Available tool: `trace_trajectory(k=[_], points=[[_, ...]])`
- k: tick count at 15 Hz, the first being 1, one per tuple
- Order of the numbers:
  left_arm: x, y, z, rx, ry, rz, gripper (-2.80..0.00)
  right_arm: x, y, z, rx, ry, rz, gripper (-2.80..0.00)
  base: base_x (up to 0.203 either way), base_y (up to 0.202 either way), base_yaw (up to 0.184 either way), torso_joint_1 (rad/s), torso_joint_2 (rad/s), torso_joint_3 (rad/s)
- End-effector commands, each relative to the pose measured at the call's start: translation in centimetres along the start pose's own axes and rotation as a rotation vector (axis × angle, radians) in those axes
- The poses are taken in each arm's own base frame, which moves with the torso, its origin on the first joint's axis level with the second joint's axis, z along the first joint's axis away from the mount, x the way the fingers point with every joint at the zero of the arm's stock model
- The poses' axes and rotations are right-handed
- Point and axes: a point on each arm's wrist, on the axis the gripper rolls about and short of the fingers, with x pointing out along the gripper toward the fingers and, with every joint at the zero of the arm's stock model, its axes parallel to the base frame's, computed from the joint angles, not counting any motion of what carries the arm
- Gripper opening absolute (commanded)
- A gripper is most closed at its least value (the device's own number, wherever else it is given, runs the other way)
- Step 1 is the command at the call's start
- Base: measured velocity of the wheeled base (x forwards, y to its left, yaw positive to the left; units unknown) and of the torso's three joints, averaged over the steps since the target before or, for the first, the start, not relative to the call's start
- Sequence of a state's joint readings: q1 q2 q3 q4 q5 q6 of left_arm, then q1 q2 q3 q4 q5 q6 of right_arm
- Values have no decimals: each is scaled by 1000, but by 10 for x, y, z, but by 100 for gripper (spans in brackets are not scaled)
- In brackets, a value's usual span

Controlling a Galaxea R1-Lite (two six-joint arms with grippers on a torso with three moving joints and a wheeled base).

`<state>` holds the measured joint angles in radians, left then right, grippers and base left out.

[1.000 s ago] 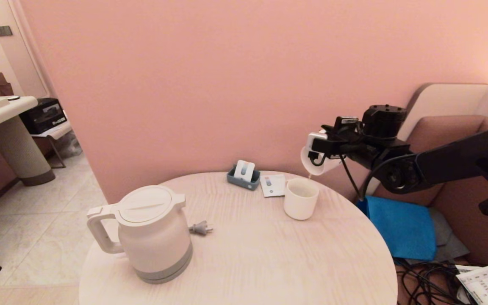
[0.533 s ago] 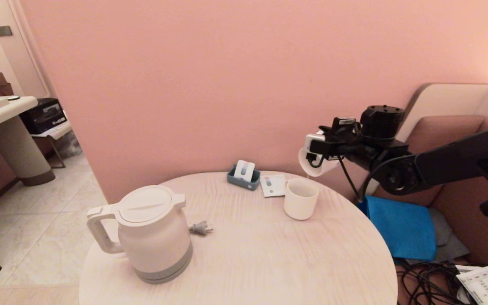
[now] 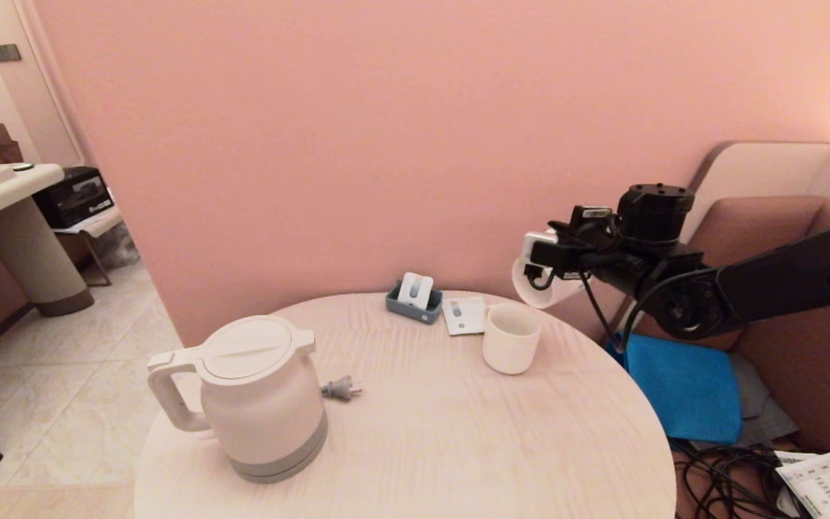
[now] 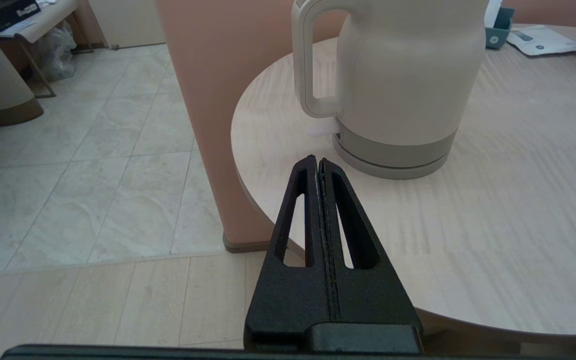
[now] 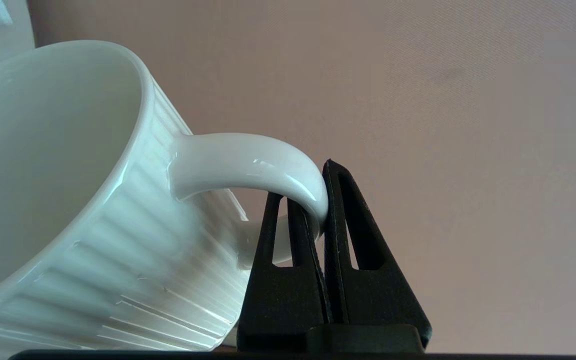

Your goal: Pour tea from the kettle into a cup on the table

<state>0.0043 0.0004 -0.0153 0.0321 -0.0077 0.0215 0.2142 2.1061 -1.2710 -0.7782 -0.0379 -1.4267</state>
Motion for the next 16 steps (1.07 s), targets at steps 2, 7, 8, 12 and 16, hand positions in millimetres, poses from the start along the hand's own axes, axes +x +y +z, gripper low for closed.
trace_trajectory(k=[2, 7, 8, 12, 16], points=[[0, 0, 0, 0, 0, 0, -280, -10, -9, 7, 96, 4, -5, -280, 0, 0, 0, 0, 0, 0], [0, 0, 0, 0, 0, 0, -280, -42, -34, 11, 442, 44, 82, -280, 0, 0, 0, 0, 0, 0], [0, 0, 0, 0, 0, 0, -280, -45, -36, 12, 534, 53, 94, -280, 0, 0, 0, 0, 0, 0], [0, 0, 0, 0, 0, 0, -280, -70, -43, 11, 993, 119, 144, -280, 0, 0, 0, 0, 0, 0], [0, 0, 0, 0, 0, 0, -280, -123, -12, 4, 1209, 202, 273, -280, 0, 0, 0, 0, 0, 0]])
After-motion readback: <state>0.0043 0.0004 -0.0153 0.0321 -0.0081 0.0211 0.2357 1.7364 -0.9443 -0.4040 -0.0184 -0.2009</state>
